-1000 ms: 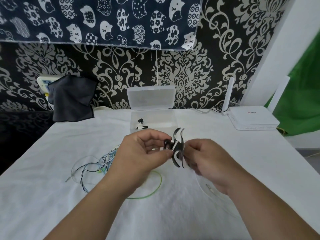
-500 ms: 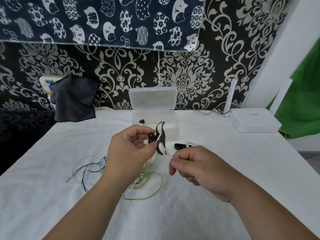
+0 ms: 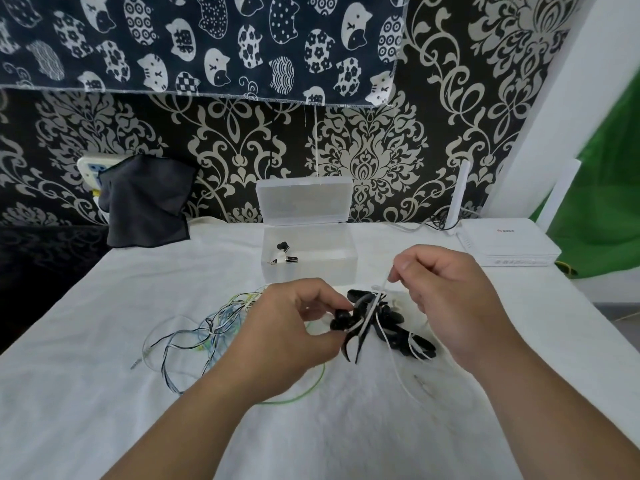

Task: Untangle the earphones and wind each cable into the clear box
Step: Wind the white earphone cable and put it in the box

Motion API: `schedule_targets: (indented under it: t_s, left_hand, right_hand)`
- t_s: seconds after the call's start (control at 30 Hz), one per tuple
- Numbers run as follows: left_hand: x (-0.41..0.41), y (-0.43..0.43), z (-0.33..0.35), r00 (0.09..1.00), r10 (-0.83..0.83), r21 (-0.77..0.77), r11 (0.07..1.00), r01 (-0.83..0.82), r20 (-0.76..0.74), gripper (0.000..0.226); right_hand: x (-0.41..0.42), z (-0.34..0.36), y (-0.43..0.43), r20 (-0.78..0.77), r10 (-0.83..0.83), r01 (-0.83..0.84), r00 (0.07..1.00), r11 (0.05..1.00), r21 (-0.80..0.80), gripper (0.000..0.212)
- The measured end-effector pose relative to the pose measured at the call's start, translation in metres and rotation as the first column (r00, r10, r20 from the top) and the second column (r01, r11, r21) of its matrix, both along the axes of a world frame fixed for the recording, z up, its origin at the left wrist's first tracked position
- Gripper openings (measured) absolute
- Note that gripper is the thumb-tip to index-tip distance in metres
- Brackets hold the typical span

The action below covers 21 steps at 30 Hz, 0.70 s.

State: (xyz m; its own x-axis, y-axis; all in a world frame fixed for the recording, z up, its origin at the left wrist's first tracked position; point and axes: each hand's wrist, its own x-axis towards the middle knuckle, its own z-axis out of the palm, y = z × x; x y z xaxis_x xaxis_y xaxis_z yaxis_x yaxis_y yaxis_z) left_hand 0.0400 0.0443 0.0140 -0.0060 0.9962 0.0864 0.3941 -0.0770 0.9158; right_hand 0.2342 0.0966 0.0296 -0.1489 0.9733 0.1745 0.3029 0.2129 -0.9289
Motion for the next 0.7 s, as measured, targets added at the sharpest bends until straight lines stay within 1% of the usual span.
schedule_targets:
  t_s: [0.07, 0.13, 0.2, 0.33, 0.4, 0.43, 0.5, 0.57, 0.63, 0.7]
  left_hand:
    - [0.001, -0.001, 0.002, 0.997, -0.047, -0.003, 0.999, 0.047, 0.063, 0.029]
    - [0.001, -0.001, 0.003, 0.985, -0.078, 0.001, 0.997, 0.078, 0.154, 0.028]
    - [0.000, -0.001, 0.003, 0.960, -0.095, -0.012, 0.995, 0.102, 0.263, 0.027]
    - [-0.002, 0.001, 0.001, 0.931, -0.122, -0.012, 0.991, 0.134, 0.343, 0.028]
    - [-0.002, 0.001, 0.000, 0.889, -0.117, 0.023, 0.993, 0.120, 0.443, 0.026]
    - [-0.001, 0.002, 0.000, 0.862, -0.098, 0.040, 0.995, 0.090, 0.497, 0.025]
    - [-0.002, 0.005, -0.003, 0.818, -0.012, 0.052, 0.998, -0.022, 0.575, 0.025]
    - [-0.004, 0.009, -0.005, 0.779, 0.108, 0.021, 0.988, -0.154, 0.618, 0.027]
    - [-0.008, 0.011, -0.007, 0.785, 0.213, 0.000, 0.965, -0.261, 0.582, 0.027]
    - [-0.011, 0.012, -0.008, 0.813, 0.275, -0.003, 0.948, -0.318, 0.513, 0.027]
  right_hand:
    - [-0.002, -0.001, 0.001, 0.021, -0.045, 0.044, 0.999, 0.999, 0.016, 0.029]
    - [-0.004, -0.004, 0.002, 0.035, -0.051, 0.051, 0.998, 0.999, -0.005, 0.029]
    - [-0.007, -0.010, 0.004, 0.053, -0.055, 0.058, 0.997, 0.997, -0.057, 0.029]
    - [-0.013, -0.012, 0.005, 0.049, -0.067, 0.074, 0.997, 0.985, -0.155, 0.031]
    - [-0.015, -0.011, 0.004, 0.090, -0.053, 0.070, 0.994, 0.979, -0.189, 0.033]
    - [-0.016, -0.011, 0.002, 0.126, -0.013, 0.042, 0.992, 0.973, -0.225, 0.034]
    - [-0.022, -0.013, -0.004, 0.199, 0.143, -0.075, 0.970, 0.947, -0.313, 0.036]
    - [-0.027, -0.016, -0.011, 0.218, 0.303, -0.203, 0.928, 0.900, -0.386, 0.033]
    - [-0.029, -0.015, -0.015, 0.177, 0.401, -0.301, 0.899, 0.857, -0.418, 0.030]
    - [-0.027, -0.012, -0.015, 0.145, 0.453, -0.364, 0.879, 0.837, -0.409, 0.029]
